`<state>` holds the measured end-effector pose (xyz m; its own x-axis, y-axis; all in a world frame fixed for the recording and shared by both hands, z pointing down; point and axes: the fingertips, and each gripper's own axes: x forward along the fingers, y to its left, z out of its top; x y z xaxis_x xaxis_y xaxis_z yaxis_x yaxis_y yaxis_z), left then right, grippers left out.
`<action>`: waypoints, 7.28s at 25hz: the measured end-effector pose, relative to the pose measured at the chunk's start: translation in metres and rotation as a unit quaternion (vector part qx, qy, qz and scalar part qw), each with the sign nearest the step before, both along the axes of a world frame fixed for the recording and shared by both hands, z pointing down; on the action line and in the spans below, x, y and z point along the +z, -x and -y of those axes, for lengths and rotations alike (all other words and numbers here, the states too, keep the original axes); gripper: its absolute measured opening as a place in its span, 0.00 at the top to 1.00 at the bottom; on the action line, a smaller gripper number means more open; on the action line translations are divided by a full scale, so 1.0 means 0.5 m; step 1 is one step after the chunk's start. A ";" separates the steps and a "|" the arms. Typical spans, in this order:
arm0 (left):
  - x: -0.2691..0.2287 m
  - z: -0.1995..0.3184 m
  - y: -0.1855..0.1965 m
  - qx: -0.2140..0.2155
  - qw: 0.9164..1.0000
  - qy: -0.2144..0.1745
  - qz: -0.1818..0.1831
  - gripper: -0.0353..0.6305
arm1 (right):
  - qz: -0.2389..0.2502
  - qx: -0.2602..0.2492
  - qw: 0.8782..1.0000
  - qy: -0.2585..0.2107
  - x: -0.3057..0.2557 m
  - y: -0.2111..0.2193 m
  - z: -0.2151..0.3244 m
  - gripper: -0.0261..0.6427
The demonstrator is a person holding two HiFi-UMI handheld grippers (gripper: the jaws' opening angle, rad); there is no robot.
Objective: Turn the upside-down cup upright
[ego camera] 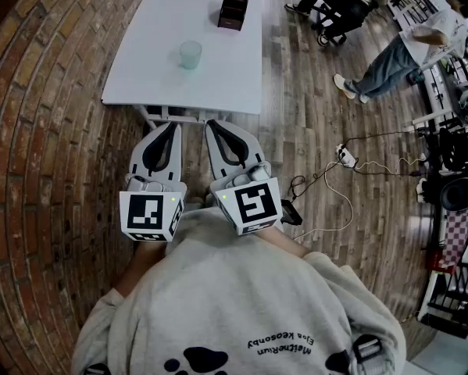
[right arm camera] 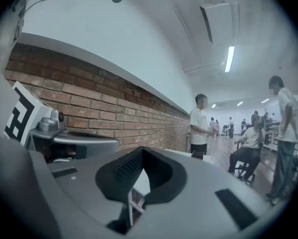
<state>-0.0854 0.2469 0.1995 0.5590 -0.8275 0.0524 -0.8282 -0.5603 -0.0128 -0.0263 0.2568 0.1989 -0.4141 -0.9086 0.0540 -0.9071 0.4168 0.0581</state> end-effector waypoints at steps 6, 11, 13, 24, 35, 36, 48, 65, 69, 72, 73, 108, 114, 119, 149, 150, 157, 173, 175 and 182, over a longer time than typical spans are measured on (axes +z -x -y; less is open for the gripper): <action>-0.006 -0.006 0.006 0.007 1.000 0.000 -0.003 0.93 | -0.001 0.006 1.000 -0.001 -0.008 0.008 -0.006 0.95; -0.005 0.001 0.004 0.017 1.000 0.005 -0.010 0.93 | -0.002 0.022 1.000 0.005 -0.008 -0.003 -0.001 0.95; -0.005 0.007 0.000 0.021 1.000 0.007 -0.015 0.93 | -0.002 0.019 1.000 0.005 -0.011 -0.005 0.003 0.95; 0.024 0.095 0.022 0.002 0.999 0.031 -0.018 0.93 | 0.026 0.024 0.999 0.033 0.020 -0.025 0.097 0.95; 0.047 0.294 -0.009 -0.003 0.999 0.038 -0.012 0.93 | 0.017 0.003 0.999 0.048 0.052 -0.046 0.300 0.95; 0.050 0.313 -0.013 -0.005 0.999 0.039 -0.011 0.93 | 0.017 -0.001 0.999 0.051 0.055 -0.047 0.321 0.95; 0.073 0.471 -0.045 -0.030 0.998 0.048 0.000 0.93 | 0.014 -0.042 0.997 0.070 0.089 -0.062 0.492 0.95; 0.117 0.539 -0.028 -0.008 0.997 0.071 0.000 0.93 | -0.016 -0.075 0.995 0.066 0.127 -0.041 0.565 0.95; 0.134 0.555 -0.037 0.012 0.996 0.087 0.009 0.93 | -0.026 -0.081 0.993 0.085 0.154 -0.035 0.586 0.94; 0.147 0.571 -0.042 0.022 0.995 0.100 0.012 0.93 | -0.027 -0.083 0.991 0.099 0.177 -0.029 0.600 0.86; 0.153 0.574 -0.043 0.025 0.994 0.104 0.013 0.93 | -0.029 -0.082 0.991 0.104 0.186 -0.029 0.601 0.86; 0.275 0.622 -0.047 0.052 0.978 0.191 0.059 0.93 | -0.079 -0.092 0.973 0.198 0.391 0.000 0.683 0.51; 0.285 0.627 -0.048 0.051 0.977 0.197 0.070 0.93 | -0.083 -0.093 0.971 0.205 0.406 0.005 0.695 0.48; 0.293 0.632 -0.048 0.050 0.975 0.204 0.072 0.93 | -0.084 -0.094 0.969 0.214 0.423 0.009 0.708 0.45; 0.311 0.645 -0.008 0.022 0.973 0.221 0.062 0.93 | -0.124 -0.083 0.970 0.195 0.476 0.035 0.767 0.37; 0.311 0.644 -0.008 0.021 0.973 0.222 0.061 0.93 | -0.123 -0.085 0.970 0.193 0.476 0.035 0.767 0.39; 0.308 0.646 -0.009 0.020 0.973 0.221 0.058 0.93 | -0.116 -0.089 0.973 0.180 0.473 0.032 0.770 0.39; 0.305 0.639 -0.017 0.023 0.974 0.216 0.062 0.93 | 0.238 -0.085 0.941 0.227 0.446 -0.006 0.777 0.39; 0.303 0.639 -0.021 0.025 0.974 0.216 0.061 0.93 | 0.291 -0.089 0.924 0.233 0.443 -0.009 0.779 0.39; 0.304 0.638 -0.024 0.027 0.974 0.215 0.065 0.93 | 0.412 -0.099 0.871 0.251 0.443 -0.020 0.775 0.39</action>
<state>-0.0735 -0.0721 0.3515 0.5665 -0.6836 0.4601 -0.8047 -0.5793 0.1300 -0.0165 -0.1306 0.4202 -0.6462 -0.7624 0.0341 -0.4627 0.3559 -0.8120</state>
